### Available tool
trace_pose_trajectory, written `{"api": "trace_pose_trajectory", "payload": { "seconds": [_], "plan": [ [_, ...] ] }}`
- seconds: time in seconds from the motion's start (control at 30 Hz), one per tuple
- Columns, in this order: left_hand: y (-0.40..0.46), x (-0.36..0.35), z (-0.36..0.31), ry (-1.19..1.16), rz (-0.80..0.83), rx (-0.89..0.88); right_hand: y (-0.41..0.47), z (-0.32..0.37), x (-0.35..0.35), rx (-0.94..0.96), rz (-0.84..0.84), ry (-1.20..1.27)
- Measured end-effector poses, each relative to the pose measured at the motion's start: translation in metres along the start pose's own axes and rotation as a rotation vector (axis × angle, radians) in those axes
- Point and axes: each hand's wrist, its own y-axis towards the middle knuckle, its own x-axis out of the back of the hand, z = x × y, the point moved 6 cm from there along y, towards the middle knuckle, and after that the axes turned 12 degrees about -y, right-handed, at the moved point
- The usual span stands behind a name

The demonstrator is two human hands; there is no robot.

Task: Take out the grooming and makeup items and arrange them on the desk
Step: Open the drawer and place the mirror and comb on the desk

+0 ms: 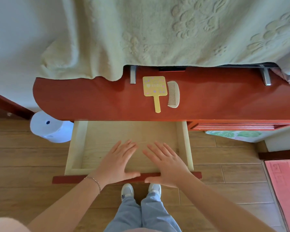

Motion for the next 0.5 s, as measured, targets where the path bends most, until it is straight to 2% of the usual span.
{"api": "trace_pose_trajectory", "payload": {
  "seconds": [0.2, 0.5],
  "plan": [
    [-0.018, -0.006, 0.005, 0.121, 0.034, -0.138, -0.005, 0.007, -0.011, 0.005, 0.028, -0.019],
    [-0.015, -0.005, 0.016, 0.173, 0.055, -0.117, 0.0, 0.0, -0.012, -0.056, 0.046, -0.044]
  ]
}}
